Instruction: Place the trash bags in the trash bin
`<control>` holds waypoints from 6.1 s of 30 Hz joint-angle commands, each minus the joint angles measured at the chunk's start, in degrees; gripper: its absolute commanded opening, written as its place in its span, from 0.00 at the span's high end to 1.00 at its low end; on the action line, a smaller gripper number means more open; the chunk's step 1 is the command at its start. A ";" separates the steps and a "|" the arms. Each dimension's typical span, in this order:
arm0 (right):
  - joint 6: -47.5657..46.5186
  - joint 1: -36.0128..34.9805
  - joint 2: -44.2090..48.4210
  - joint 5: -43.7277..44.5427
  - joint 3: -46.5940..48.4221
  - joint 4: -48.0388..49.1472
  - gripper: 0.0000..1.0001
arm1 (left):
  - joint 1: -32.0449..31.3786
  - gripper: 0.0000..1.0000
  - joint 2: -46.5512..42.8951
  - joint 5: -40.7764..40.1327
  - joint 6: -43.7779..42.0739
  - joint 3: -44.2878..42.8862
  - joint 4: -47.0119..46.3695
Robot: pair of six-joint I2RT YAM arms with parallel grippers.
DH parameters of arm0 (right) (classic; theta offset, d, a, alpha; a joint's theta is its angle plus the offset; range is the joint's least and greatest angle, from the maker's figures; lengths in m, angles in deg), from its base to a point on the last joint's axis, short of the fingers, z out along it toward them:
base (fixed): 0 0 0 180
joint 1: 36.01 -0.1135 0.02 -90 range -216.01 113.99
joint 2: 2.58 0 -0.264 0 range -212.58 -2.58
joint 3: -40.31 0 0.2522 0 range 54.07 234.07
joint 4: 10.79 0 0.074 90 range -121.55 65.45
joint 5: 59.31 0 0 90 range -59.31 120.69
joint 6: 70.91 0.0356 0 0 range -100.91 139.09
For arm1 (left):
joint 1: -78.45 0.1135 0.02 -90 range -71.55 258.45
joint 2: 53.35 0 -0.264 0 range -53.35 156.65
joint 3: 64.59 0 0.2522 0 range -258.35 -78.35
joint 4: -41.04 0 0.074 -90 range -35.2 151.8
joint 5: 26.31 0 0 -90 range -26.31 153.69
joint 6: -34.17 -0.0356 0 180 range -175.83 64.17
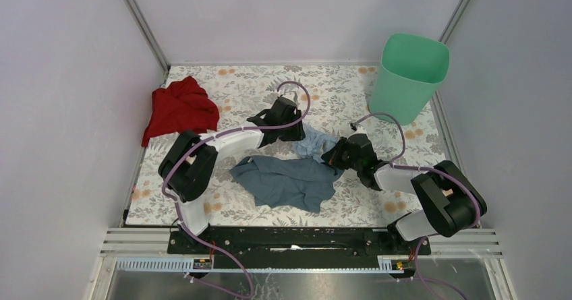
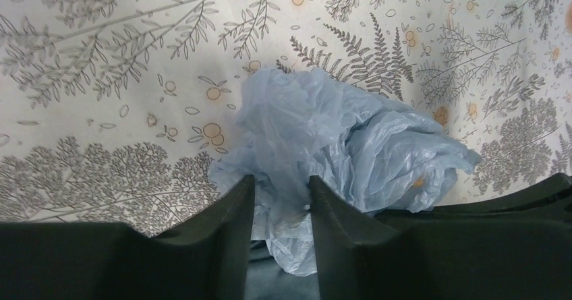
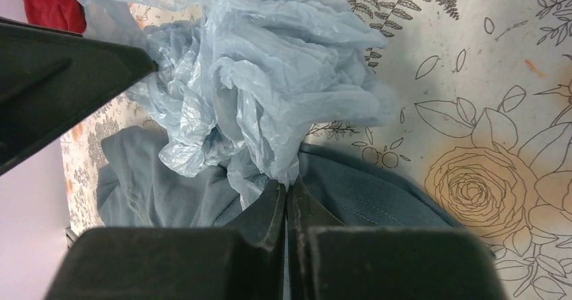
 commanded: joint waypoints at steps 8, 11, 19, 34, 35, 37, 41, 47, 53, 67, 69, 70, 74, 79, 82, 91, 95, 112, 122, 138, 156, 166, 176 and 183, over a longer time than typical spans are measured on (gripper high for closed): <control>-3.31 -1.09 2.55 3.32 5.45 -6.42 1.00 | 1.27 0.83 -4.67 -3.39 -4.19 -2.19 5.19; -6.66 -1.10 3.01 5.61 10.00 -14.43 1.00 | 4.09 0.84 -6.98 -2.05 -5.11 -1.95 7.80; -19.40 2.02 -11.37 7.56 43.96 -39.50 1.00 | 18.61 1.00 3.62 4.88 -7.06 -24.43 20.74; -33.64 -2.14 -8.95 9.03 51.46 -36.70 1.00 | 23.29 1.00 -16.61 -3.28 -0.41 -4.30 13.67; -33.26 -1.54 -9.99 8.95 49.45 -37.86 1.00 | 27.02 1.00 -17.34 3.03 0.64 0.29 11.82; -35.34 -1.28 -7.39 12.72 42.41 -34.50 1.00 | 30.85 1.00 -22.13 8.82 0.05 6.48 5.36; -40.77 1.68 -3.75 17.50 41.82 -35.95 1.00 | 32.62 1.00 -27.17 9.51 -4.17 0.87 7.05; -39.30 2.07 -1.14 2.69 40.50 -34.67 1.00 | 32.72 1.00 -27.41 21.93 0.12 -2.71 4.02; -32.58 2.57 -1.00 10.52 41.76 -40.57 1.00 | 36.65 1.00 -29.48 20.11 4.70 -0.52 4.51; -38.21 7.32 5.71 6.20 33.53 -36.85 1.00 | 48.56 1.00 -28.48 36.94 4.93 10.33 -2.52; -39.21 6.93 7.80 -10.07 31.24 -28.87 0.94 | 47.23 1.00 -27.80 46.02 9.53 10.24 -9.27; -39.69 6.23 8.45 -13.98 30.67 -26.11 0.93 | 46.92 1.00 -28.26 48.17 11.77 10.49 -12.12; -37.14 5.51 9.35 -7.55 31.13 -25.02 1.00 | 47.00 1.00 -31.50 44.10 9.93 8.06 -6.21; -26.69 5.51 5.85 -11.60 36.92 -33.61 1.00 | 44.51 1.00 -33.80 41.37 9.86 10.25 -4.11; -22.03 5.55 3.43 -14.63 37.83 -36.28 1.00 | 43.45 1.00 -33.74 33.98 8.64 12.99 1.76; -26.13 6.54 0.18 -7.55 39.62 -47.87 1.00 | 43.45 0.37 -31.42 36.31 2.86 17.56 2.60; -29.11 7.13 -2.42 -4.81 41.41 -52.75 1.00 | 42.74 0.14 -35.44 34.34 -1.90 18.22 3.31; -30.57 11.14 -4.62 -6.68 42.07 -51.18 1.00 | 38.96 0.28 -30.35 21.45 0.41 25.61 0.70; -30.40 11.70 -5.11 -8.55 41.65 -49.44 1.00 | 39.59 0.47 -24.29 24.41 10.90 33.72 -12.55; -29.58 11.66 -4.99 -12.01 40.64 -47.00 1.00 | 35.86 0.40 -9.60 23.30 16.33 32.70 -26.74; -32.21 12.39 3.80 5.63 52.17 -64.47 1.00 | 35.71 1.00 -36.74 3.50 -8.11 12.02 20.77; -27.16 12.39 -1.75 -11.49 51.95 -57.27 1.00 | 35.26 1.00 -34.18 16.18 -1.69 6.88 20.16; -27.60 11.25 -35.87 -10.04 110.75 -82.80 1.00 | 34.19 1.00 5.57 23.69 5.84 -53.94 35.37; -34.35 2.74 -6.19 -7.93 92.40 -46.41 1.00 | 18.63 1.00 -25.99 2.79 -5.91 -32.80 6.74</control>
